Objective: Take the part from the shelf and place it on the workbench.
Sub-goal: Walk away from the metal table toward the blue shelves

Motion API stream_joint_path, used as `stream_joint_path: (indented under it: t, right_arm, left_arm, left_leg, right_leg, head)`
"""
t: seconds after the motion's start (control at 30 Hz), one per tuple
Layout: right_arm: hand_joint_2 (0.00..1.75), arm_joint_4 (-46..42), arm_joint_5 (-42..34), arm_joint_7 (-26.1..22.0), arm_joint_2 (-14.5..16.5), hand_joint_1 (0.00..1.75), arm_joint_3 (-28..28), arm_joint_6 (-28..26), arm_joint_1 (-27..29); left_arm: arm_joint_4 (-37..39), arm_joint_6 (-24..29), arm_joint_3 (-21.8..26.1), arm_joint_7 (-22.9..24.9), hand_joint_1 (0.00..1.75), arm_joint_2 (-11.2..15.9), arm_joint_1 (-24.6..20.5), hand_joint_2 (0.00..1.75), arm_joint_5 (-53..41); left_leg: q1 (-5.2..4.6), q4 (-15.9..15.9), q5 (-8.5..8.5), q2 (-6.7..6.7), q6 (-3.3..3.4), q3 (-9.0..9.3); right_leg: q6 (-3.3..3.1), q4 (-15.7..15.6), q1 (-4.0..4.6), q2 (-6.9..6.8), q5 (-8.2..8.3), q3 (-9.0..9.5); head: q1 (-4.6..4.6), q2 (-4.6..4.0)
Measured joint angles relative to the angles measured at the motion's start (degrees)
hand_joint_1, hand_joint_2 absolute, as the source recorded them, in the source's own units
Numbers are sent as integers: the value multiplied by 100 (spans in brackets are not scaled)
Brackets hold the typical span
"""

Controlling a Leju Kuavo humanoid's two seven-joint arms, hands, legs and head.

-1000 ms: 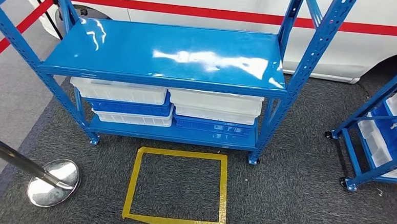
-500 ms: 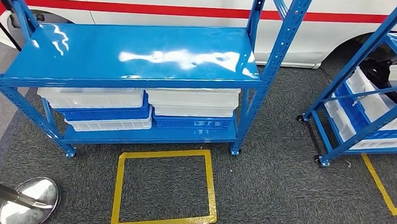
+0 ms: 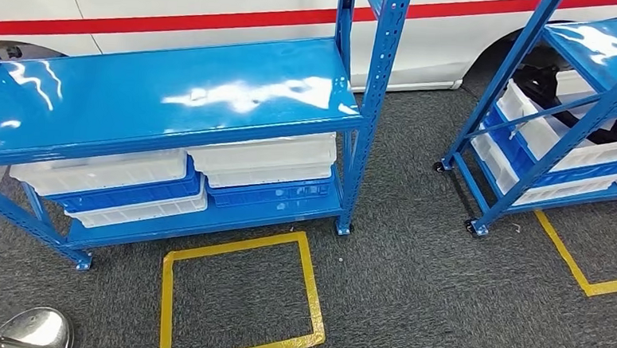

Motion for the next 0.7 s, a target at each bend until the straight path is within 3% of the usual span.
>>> stream_joint_path:
  t: [0.07,0.13,0.2,0.27,0.4,0.43,0.47,0.57,0.63,0.7]
  right_arm:
    - [175,0,32,8,2,0,0,-33,-4]
    - [175,0,62,8,3,0,0,-40,-11]
    - [175,0,75,4,3,0,0,-42,-13]
    - [175,0,79,-6,3,0,0,-44,-11]
    - [175,0,75,-22,2,0,-2,-52,-13]
    - [175,0,73,-24,1,0,-2,-54,-12]
    - [175,0,72,-25,1,0,-2,-54,-10]
    - [175,0,72,-26,-4,0,-3,-54,-12]
    - [87,0,72,-28,-11,0,-3,-55,-21]
    - [0,0,71,-32,-15,0,-4,-54,-26]
  left_arm:
    - [-1,1,-1,-32,0,4,-10,175,-12]
    - [-1,1,-2,-52,0,8,-22,175,-14]
    - [-1,-1,-2,-62,0,7,-23,175,-16]
    - [-1,-4,-2,-76,0,6,-23,175,-15]
    - [-1,1,-1,-102,0,6,-24,175,2]
    - [-1,3,0,-102,0,6,-21,175,5]
    - [-2,4,1,-102,0,6,-21,175,9]
    - [-1,5,1,-103,0,4,-26,175,9]
    - [0,5,1,-105,0,2,-31,175,9]
    - [-1,7,1,-105,0,1,-38,175,9]
  left_leg:
    - [-7,-766,350,-19,43,311]
    - [-22,-1090,424,-40,92,422]
    - [-27,-1123,443,-38,160,424]
    - [-15,-1168,491,-20,246,443]
    - [-25,-1182,526,16,307,418]
    - [-31,-1178,524,23,308,416]
    - [-35,-1174,520,24,306,420]
    - [-53,-1167,497,20,276,449]
    - [-65,-1163,483,24,231,448]
    - [-67,-1177,483,27,171,454]
  right_leg:
    - [33,32,12,44,-17,1]
    - [93,54,26,66,-20,-18]
    - [164,46,21,76,-9,-23]
    - [223,187,10,51,-132,-77]
    - [296,1447,-18,2,-785,-648]
    - [297,1598,-19,-5,-794,-714]
    - [288,1524,-17,-11,-690,-668]
    - [187,427,16,-41,-165,-117]
    - [123,21,59,-60,-70,66]
    - [86,-15,73,-55,-69,69]
  head:
    - [2,1]
    - [3,0]
    - [3,0]
    - [4,1]
    - [4,1]
    - [4,1]
    - [4,1]
    - [4,0]
    - [3,0]
    - [3,1]
